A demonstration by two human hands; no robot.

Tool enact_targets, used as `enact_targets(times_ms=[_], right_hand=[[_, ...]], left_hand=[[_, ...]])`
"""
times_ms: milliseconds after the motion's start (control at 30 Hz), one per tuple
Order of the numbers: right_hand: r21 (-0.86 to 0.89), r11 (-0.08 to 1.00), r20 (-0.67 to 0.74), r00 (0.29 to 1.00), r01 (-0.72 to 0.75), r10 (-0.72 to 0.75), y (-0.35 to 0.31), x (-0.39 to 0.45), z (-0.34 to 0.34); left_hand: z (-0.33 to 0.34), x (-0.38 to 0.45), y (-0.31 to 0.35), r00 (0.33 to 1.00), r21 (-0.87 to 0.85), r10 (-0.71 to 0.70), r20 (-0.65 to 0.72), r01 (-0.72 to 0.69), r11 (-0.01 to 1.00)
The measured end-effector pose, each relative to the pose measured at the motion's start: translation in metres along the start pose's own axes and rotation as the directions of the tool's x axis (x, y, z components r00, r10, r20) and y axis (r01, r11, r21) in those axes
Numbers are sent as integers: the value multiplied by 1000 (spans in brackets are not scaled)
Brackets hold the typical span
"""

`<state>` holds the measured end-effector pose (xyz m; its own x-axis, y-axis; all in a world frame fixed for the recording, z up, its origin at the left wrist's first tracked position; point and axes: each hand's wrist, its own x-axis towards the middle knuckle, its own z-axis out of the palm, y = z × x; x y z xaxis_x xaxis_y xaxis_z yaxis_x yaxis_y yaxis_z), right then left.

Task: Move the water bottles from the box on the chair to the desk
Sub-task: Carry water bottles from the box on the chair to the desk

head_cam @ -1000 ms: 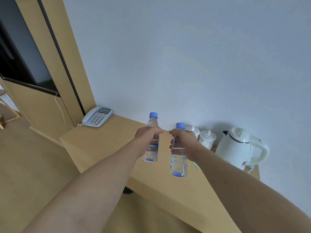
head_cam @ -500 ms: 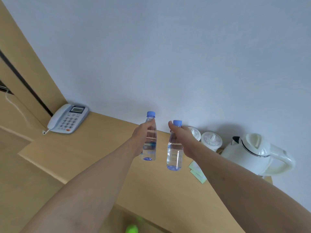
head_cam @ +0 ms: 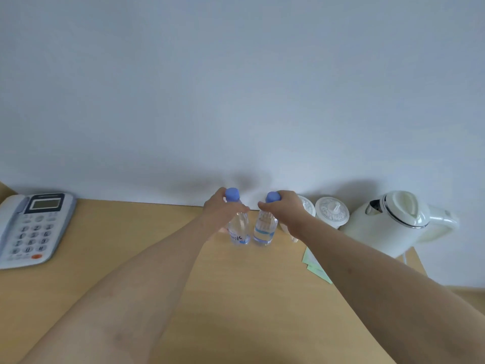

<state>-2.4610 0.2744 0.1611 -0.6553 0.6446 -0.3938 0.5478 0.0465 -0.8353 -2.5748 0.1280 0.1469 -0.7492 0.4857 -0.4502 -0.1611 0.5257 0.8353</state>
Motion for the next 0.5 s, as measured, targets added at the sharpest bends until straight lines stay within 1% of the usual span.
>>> enact_targets(times_ms=[100, 200, 300, 367, 433, 500], right_hand=[[-135, 991, -86, 996, 8, -20, -4, 4, 6], [-142, 990, -148, 989, -1, -20, -5, 10, 9], [-137, 990, -227, 974, -12, -20, -7, 14, 11], [-137, 990, -275, 961, -10, -29, -9, 16, 13], [-152, 988, -286, 958, -15, -30, -14, 17, 14], [-205, 978, -267, 963, -24, -32, -19, 18, 14]], left_hand=[[0, 16, -3, 998, 93, 64, 13, -64, 994], [4, 25, -4, 996, 158, 85, 4, -84, 984], [9, 31, 0, 994, 174, 112, -8, -109, 979], [11, 33, 4, 995, 154, 100, -6, -98, 983], [11, 35, 7, 998, 122, 62, 13, -63, 990], [9, 35, 10, 996, 142, 82, 22, -84, 986]])
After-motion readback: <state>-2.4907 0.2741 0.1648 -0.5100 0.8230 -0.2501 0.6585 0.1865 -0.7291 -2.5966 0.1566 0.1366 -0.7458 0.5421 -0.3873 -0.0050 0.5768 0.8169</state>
